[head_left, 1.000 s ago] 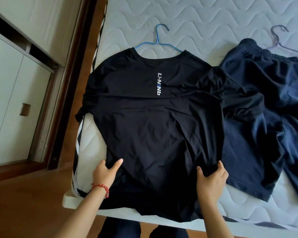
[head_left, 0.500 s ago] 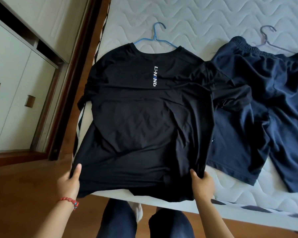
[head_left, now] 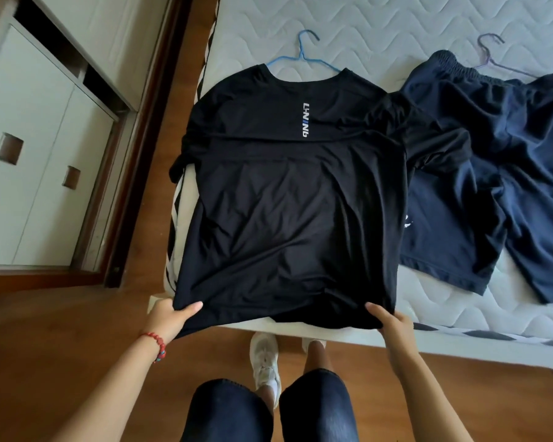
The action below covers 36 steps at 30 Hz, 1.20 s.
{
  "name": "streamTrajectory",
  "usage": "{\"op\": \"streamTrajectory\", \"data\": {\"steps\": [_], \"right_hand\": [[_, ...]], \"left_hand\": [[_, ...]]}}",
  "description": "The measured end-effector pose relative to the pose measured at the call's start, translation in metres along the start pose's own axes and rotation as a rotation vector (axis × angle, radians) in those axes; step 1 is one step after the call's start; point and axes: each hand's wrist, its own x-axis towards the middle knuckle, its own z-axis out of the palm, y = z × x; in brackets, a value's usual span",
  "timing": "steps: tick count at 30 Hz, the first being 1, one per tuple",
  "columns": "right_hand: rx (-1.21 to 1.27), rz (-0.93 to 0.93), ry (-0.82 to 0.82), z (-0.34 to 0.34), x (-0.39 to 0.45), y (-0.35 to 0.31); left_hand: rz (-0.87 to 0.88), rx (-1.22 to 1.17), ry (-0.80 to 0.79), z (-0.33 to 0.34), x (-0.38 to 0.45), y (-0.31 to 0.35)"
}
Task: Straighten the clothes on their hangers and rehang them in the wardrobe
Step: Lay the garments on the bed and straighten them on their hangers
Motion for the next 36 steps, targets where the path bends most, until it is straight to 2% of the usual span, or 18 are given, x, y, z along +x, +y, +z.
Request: {"op": "streamTrajectory", "data": {"steps": [3,5,7,10,12,14,16,18,22,26,29,33,36], "right_hand": [[0.104,0.050,0.063,-0.016,-0.007,0.004],[0.059,0.074,0.078,-0.026,-0.011,0.005],[-0.082,0.055,0.125,-0.035,-0.010,0.008],[-0.458,0.011,0.181,-0.040,0.001,0.016],[-0.640,-0.007,0.191,-0.037,0.011,0.019],[-0.671,-0.079,0.254,-0.030,0.020,0.013],[-0.702,-0.209,0.380,-0.019,0.026,0.002],[-0.798,-0.405,0.431,-0.002,0.032,-0.010],[-0.993,-0.741,0.243,0.044,0.046,-0.026],[-1.117,-0.746,0.070,0.076,0.062,-0.025],[-1.107,-0.747,0.108,0.080,0.068,-0.020],[-1.124,-0.798,0.115,0.073,0.073,-0.016],[-1.156,-0.837,0.154,0.071,0.077,-0.018]], "left_hand": [[-0.025,-0.099,-0.057,-0.013,-0.007,0.000],[-0.064,-0.114,-0.108,-0.021,-0.009,-0.004],[-0.119,0.042,-0.146,-0.025,-0.006,-0.014],[-0.125,0.261,-0.137,-0.021,-0.002,-0.025],[-0.061,0.313,-0.100,-0.015,0.003,-0.021],[0.028,0.351,-0.014,-0.009,0.010,-0.006],[0.117,0.341,0.132,-0.005,0.025,0.014],[0.195,0.319,0.238,-0.001,0.044,0.037],[0.209,0.256,0.321,0.007,0.085,0.078],[0.178,0.106,0.302,0.013,0.101,0.107],[0.222,0.159,0.303,0.010,0.102,0.112],[0.120,0.162,0.541,-0.014,0.106,0.091],[0.093,0.239,0.556,-0.017,0.104,0.079]]}}
